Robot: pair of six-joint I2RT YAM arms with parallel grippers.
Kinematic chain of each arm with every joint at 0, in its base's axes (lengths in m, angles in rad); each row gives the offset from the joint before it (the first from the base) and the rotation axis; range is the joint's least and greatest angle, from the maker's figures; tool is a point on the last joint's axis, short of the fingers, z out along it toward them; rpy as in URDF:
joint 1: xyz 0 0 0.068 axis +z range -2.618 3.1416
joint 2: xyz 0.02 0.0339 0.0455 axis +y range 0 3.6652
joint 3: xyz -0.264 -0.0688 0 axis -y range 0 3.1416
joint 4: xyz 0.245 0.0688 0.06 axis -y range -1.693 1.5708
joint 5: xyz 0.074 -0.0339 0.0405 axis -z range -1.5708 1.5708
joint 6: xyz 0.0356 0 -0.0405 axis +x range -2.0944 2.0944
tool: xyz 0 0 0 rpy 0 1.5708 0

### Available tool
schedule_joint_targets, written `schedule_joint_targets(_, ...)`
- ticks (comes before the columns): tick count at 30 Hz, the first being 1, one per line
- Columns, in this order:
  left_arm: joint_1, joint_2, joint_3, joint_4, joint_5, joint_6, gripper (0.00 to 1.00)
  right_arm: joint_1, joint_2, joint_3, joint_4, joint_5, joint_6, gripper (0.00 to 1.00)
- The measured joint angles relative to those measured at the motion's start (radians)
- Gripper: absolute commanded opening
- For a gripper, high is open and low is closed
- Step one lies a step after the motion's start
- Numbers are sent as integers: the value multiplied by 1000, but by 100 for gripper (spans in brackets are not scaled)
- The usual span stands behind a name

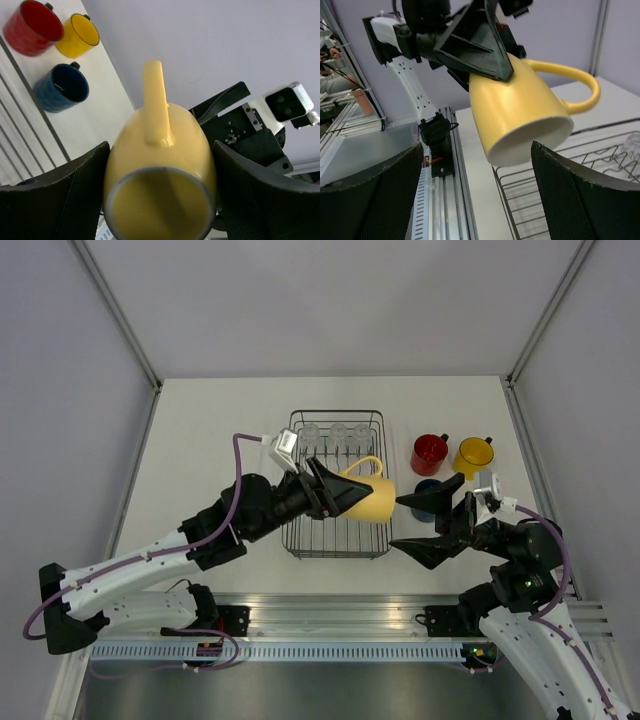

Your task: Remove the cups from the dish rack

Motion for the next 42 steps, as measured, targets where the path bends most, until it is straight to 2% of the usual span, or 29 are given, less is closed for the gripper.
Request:
schedule_joint_targets(5, 0, 48, -19, 128, 48, -123, 2, 0, 1, -7, 158, -16, 65, 86)
schedule_joint_targets(9, 0, 99, -19, 221, 105, -186, 2, 0, 1, -7, 203, -16, 72, 84)
schedule_joint_targets(12, 0, 126, -19, 262, 147, -225, 2, 0, 4, -10, 231, -15, 74, 74)
schedule_joint_targets(14, 0, 137, -19, 287, 169, -246, 2, 0, 8, -16, 260, -16, 84, 59)
schedule_joint_targets(16, 0, 147, -19, 311, 190, -267, 2, 0, 18, -27, 307, -17, 107, 52)
schedule_joint_targets(19, 0, 155, -19, 348, 211, -293, 2, 0, 36, -48, 384, -22, 150, 50)
schedule_joint_targets(20, 0, 158, -19, 363, 219, -300, 2, 0, 43, -54, 404, -23, 161, 44)
schedule_joint_targets(24, 0, 167, -19, 404, 236, -323, 2, 2, 67, -67, 476, -29, 206, 35)
schedule_joint_targets(27, 0, 177, -19, 428, 238, -336, 2, 8, 78, -68, 525, -37, 230, 12)
schedule_joint_targets(28, 2, 180, -19, 429, 238, -348, 2, 10, 79, -68, 544, -40, 224, 0)
schedule_joint_targets(30, 3, 183, -20, 430, 248, -366, 2, 5, 76, -68, 572, -35, 220, 1)
schedule_joint_targets(33, 4, 183, -20, 436, 255, -366, 25, 5, 72, -68, 576, -34, 220, 1)
schedule_joint_targets(34, 4, 183, -20, 436, 257, -366, 43, 5, 69, -68, 573, -33, 218, 0)
schedule_joint_targets(36, 3, 183, -20, 436, 261, -366, 66, 6, 57, -68, 554, -30, 208, 0)
schedule_joint_targets(37, 3, 184, -20, 436, 262, -366, 89, 6, 50, -68, 540, -27, 201, 0)
schedule_joint_targets(38, 3, 184, -20, 435, 262, -364, 98, 6, 39, -68, 520, -23, 185, 0)
schedule_joint_targets(42, 2, 182, -19, 420, 245, -343, 100, 14, -13, -53, 364, -8, 100, 1)
